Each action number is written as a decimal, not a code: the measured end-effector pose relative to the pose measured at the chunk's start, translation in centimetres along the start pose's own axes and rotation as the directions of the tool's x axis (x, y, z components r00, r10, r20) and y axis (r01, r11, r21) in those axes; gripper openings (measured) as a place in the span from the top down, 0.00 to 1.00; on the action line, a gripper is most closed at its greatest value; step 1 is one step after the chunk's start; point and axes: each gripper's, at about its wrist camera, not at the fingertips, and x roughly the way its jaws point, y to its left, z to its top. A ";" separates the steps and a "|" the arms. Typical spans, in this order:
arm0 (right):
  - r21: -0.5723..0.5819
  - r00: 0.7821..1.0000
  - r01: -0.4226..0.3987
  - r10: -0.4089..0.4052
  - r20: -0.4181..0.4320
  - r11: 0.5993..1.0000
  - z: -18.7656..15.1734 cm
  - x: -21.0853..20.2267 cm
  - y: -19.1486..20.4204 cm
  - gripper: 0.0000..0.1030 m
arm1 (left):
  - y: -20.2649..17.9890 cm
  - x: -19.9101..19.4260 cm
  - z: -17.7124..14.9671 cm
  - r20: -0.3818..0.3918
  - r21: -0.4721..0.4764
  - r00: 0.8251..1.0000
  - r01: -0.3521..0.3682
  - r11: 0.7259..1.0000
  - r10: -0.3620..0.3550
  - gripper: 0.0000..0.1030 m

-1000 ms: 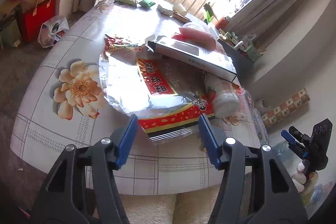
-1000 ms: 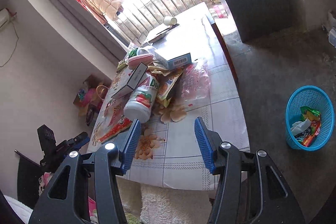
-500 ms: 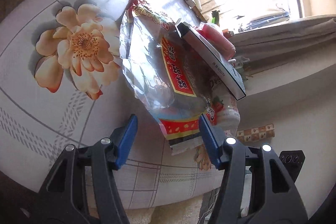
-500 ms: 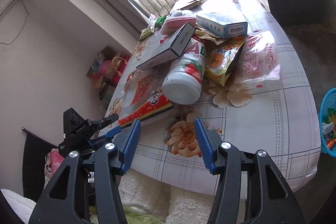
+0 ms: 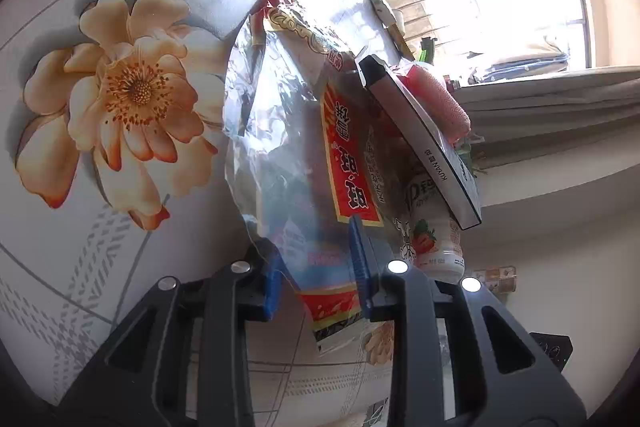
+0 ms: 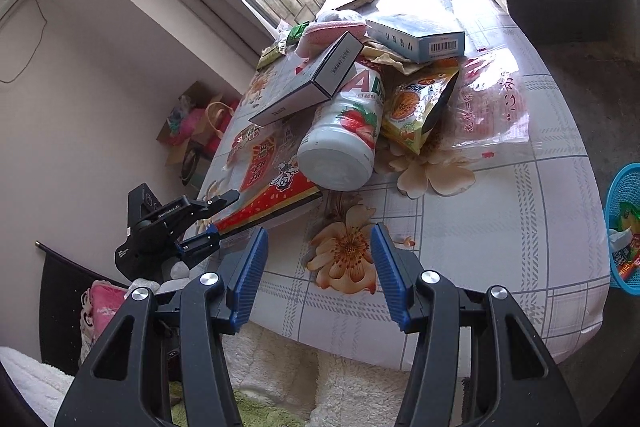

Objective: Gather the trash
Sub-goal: 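Return both tools to the table and reach toward the foil snack bag, then grasp the foil snack bag with the left tool while the right tool grasps the KUYAN CABLE box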

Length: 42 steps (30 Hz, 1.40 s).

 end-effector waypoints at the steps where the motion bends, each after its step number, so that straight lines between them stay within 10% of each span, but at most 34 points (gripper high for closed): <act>1: -0.038 1.000 0.016 -0.016 -0.001 0.999 0.4 0.1 0.6 0.49 | 0.1 0.0 0.0 -0.003 0.003 1.000 -0.005 1.000 0.005 0.82; 5: -0.253 0.996 0.090 -0.091 0.007 0.963 3.0 0.7 4.2 0.49 | 0.4 -0.3 0.1 -0.003 0.029 1.000 -0.030 0.999 0.030 0.89; 13: -0.637 0.988 0.073 -0.141 -0.056 0.768 10.0 6.8 11.4 0.23 | 0.5 -1.5 0.6 0.004 0.118 0.995 -0.102 0.988 0.102 0.92; 22: -0.870 0.900 -0.007 -0.376 -0.220 0.493 12.6 18.8 14.6 0.20 | 0.3 -2.4 0.7 0.018 0.197 0.989 -0.145 0.970 0.145 0.92; 34: -0.878 0.798 -0.102 -0.488 -0.353 0.468 15.1 25.1 13.7 0.17 | 0.4 -2.7 0.9 0.007 0.239 0.990 -0.139 0.961 0.142 0.92; 42: -0.871 0.772 -0.075 -0.524 -0.359 0.486 15.4 27.1 13.0 0.17 | 0.5 -2.7 0.9 0.011 0.244 0.990 -0.136 0.960 0.137 0.93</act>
